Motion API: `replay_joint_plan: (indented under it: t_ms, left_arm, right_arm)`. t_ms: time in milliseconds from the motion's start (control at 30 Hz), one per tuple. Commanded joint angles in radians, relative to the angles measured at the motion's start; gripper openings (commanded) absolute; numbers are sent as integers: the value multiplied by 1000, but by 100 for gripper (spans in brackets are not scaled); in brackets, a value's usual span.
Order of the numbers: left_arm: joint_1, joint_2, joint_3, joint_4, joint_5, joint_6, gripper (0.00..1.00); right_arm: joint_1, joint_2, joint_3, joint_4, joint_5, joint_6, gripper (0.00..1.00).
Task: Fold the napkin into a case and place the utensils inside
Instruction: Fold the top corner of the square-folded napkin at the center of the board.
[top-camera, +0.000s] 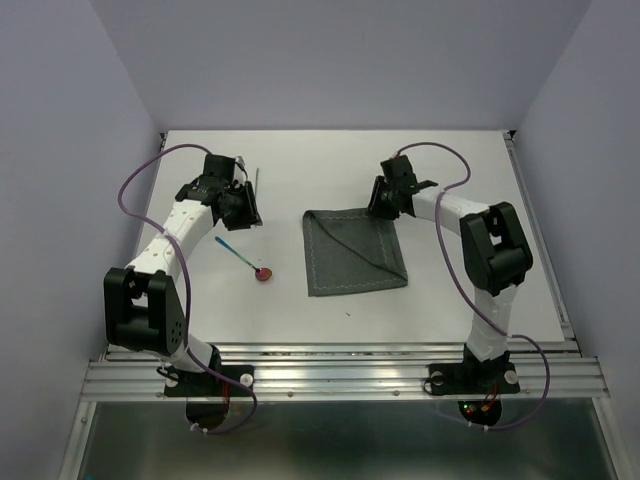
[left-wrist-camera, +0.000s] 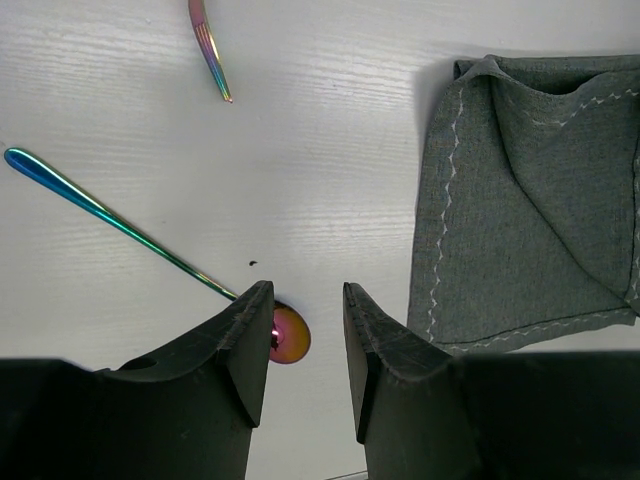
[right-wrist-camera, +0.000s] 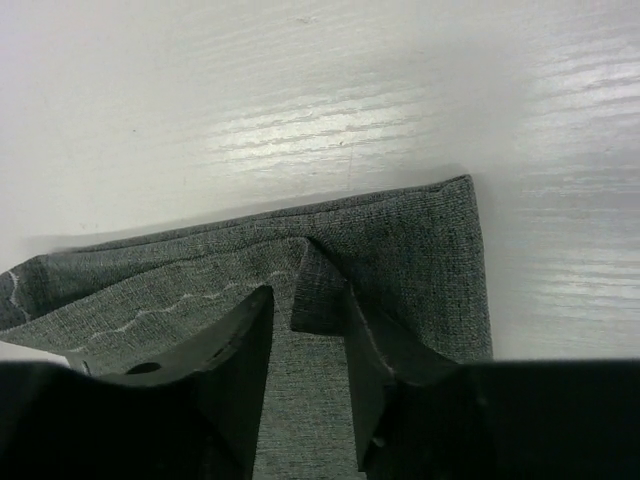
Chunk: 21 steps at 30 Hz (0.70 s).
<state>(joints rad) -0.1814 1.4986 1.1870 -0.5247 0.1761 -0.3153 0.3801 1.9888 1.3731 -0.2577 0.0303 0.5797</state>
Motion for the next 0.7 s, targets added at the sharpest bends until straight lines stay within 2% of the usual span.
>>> replay_joint_plan:
  t_ms: [0,100,267,367,467,500,667]
  left_arm:
    - [-12,-9,13,8,29,1,43]
    - [-41,-3,16,25,39,-14,41]
    - [-140,67,74,51,40,-41,35]
    - [-194,139,131,64,49,-53,28]
    - [-228,219,202,75,65,-56,19]
    - [-239,239,221,77,80,-59,13]
    - [-265,359,339,97,135,-53,1]
  right_arm:
    - [-4,-116,-6,29,63,-1,46]
    - [-4,-198,-55,26,54,-14,56]
    - [-4,-358,-215,17,62,-9,57]
    - [-4,-459,-324,6,39,6,51]
    - [5,-537,-405,-15,8,17,37]
    - [14,-548,-419,-32,-4,20,27]
    - [46,-573,-473,-58,-92,26,13]
